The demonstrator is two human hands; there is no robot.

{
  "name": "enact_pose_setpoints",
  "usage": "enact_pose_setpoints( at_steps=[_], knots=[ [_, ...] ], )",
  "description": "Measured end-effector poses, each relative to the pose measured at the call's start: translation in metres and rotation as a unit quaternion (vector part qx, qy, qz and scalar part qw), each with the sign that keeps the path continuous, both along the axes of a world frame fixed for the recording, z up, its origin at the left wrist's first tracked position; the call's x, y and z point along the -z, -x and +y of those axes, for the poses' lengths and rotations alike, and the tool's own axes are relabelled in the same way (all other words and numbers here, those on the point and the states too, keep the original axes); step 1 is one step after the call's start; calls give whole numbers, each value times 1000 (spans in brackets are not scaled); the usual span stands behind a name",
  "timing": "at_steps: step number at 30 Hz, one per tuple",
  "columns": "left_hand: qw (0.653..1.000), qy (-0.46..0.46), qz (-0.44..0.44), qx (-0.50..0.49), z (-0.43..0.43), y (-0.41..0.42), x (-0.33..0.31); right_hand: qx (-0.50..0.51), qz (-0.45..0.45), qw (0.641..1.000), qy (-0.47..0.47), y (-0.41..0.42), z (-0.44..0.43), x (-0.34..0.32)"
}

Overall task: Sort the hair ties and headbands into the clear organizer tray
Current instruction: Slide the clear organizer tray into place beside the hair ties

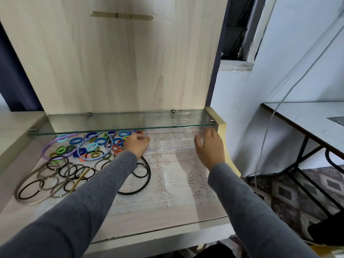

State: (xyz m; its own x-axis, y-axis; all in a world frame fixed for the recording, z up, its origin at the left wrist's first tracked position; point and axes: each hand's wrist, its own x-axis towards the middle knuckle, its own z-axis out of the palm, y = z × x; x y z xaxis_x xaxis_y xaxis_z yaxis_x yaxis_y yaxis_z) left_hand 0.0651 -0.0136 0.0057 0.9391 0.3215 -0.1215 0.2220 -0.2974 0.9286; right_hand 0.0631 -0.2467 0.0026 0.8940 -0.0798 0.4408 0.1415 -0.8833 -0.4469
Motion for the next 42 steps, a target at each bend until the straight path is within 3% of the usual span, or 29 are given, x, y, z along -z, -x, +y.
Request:
enact_pose_setpoints(
  at_steps=[7, 18, 42],
  knots=[
    [999, -9, -9, -32, -2, -3, -1, 96, 56, 993, -31, -15, -16, -10],
    [998, 28, -15, -45, -3, -6, 2, 75, 80, 987, -118, -14, -14, -9],
    [998, 46, -47, 12, -7, 38, 7, 78, 66, 988, -117, 35, -24, -7]
  ],
)
